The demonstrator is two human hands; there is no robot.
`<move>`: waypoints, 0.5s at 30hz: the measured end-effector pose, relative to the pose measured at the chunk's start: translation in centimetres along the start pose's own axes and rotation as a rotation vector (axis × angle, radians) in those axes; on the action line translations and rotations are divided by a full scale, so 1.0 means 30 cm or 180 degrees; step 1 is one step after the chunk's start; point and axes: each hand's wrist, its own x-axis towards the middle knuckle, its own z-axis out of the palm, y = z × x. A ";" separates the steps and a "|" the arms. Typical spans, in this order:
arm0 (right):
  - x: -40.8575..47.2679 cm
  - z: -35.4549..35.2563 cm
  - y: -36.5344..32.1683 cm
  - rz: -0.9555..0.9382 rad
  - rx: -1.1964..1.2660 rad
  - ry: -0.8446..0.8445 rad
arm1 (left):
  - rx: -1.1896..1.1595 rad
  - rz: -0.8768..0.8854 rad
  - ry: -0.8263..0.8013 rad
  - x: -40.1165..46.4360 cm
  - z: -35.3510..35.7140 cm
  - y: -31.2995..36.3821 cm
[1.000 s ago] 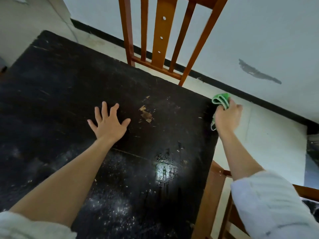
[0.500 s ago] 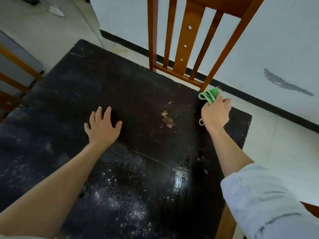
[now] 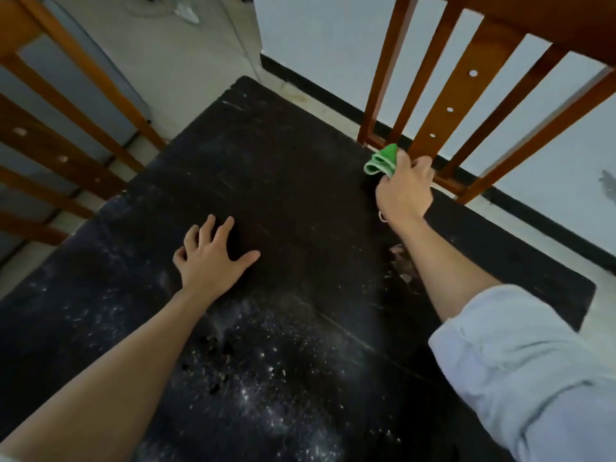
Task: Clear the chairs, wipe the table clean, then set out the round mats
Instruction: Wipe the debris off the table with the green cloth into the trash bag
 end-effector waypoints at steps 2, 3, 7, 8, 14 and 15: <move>0.033 0.044 -0.033 -0.0215 -0.0585 -0.0248 | -0.0029 -0.0021 0.0017 0.000 0.015 -0.002; 0.013 0.076 -0.071 -0.0578 -0.0741 -0.0358 | -0.0061 -0.0034 0.0028 0.002 0.020 -0.007; -0.256 0.140 -0.173 -0.1824 -0.0791 -0.0635 | -0.0145 0.0020 -0.0009 0.009 0.016 -0.016; -0.347 0.142 -0.167 -0.2086 -0.0755 -0.0775 | -0.0139 0.0028 -0.0019 0.012 0.016 -0.018; -0.655 0.002 -0.020 -0.2135 0.0747 -0.2100 | 0.0092 0.0195 -0.0253 0.008 -0.017 -0.030; -0.609 -0.016 0.004 -0.1727 0.0876 -0.1547 | 0.0089 0.0241 -0.0238 0.001 -0.021 -0.033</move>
